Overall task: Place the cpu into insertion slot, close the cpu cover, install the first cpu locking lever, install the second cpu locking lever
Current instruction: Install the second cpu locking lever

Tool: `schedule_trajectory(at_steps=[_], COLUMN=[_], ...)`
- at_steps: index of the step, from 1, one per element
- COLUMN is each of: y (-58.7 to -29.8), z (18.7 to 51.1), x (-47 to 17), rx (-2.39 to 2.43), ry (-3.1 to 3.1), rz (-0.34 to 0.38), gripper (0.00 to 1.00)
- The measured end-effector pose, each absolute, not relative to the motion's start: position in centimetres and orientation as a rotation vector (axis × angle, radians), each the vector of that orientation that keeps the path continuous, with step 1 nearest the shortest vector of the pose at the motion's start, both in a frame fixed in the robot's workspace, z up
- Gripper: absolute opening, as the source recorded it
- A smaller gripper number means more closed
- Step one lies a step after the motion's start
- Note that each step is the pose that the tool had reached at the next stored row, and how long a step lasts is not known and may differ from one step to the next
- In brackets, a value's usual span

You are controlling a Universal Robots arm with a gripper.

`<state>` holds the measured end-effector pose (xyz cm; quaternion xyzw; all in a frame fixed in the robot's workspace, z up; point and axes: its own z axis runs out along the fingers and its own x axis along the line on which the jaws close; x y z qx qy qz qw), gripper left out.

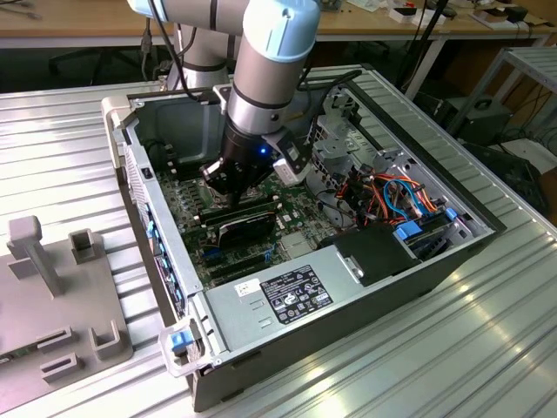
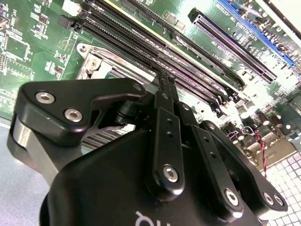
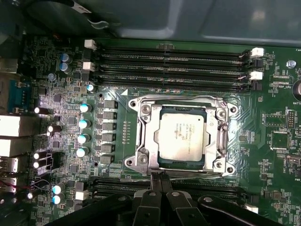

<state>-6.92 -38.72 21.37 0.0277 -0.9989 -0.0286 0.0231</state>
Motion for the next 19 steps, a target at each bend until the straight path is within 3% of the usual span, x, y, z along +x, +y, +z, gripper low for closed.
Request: schedule_trajectory(at_steps=[19], y=[-38.7], z=[20.3], x=[-7.2], rx=[0.085], ry=[-3.091], rz=[-0.090], gripper=[0.11])
